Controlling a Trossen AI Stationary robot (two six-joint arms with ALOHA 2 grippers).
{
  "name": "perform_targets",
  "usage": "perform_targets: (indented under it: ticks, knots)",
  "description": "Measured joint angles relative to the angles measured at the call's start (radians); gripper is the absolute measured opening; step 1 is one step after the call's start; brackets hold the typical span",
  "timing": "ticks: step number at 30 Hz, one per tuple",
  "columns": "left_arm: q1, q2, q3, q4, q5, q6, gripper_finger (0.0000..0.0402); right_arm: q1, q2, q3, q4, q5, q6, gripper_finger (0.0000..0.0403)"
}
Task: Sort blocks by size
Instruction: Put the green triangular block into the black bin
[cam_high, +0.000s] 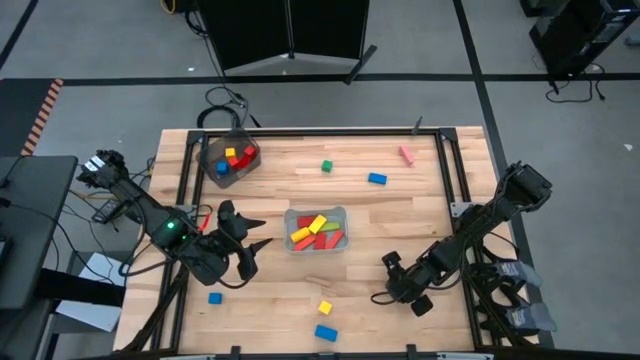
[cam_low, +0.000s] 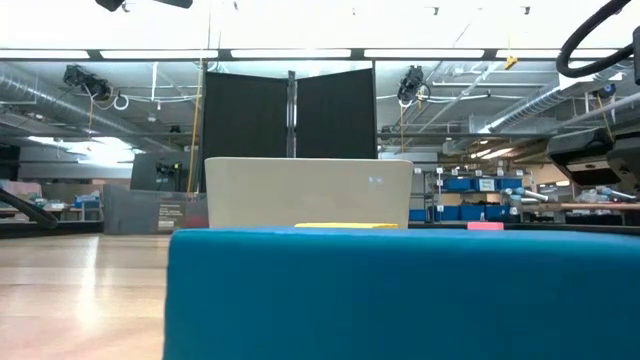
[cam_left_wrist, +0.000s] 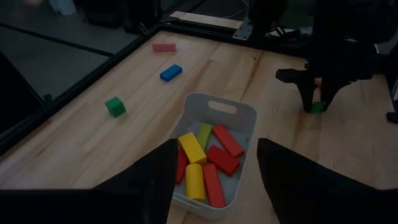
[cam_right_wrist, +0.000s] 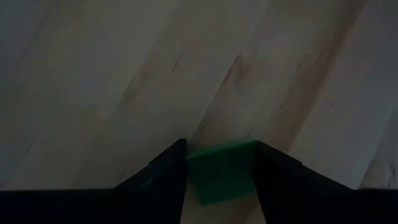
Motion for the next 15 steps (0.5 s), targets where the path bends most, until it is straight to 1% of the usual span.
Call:
perform_targets:
  ticks: [8, 15]
  knots:
    - [0.0, 0.0, 0.0, 0.0, 0.0, 0.008, 0.0227, -0.004, 0.002, 0.002, 0.017, 0.003, -0.019, 0.0166]
    - [0.0, 0.0, 0.0, 0.005, -0.024, 0.009, 0.0227, -0.039, 0.006, 0.044, 0.018, 0.005, -0.063, 0.0163]
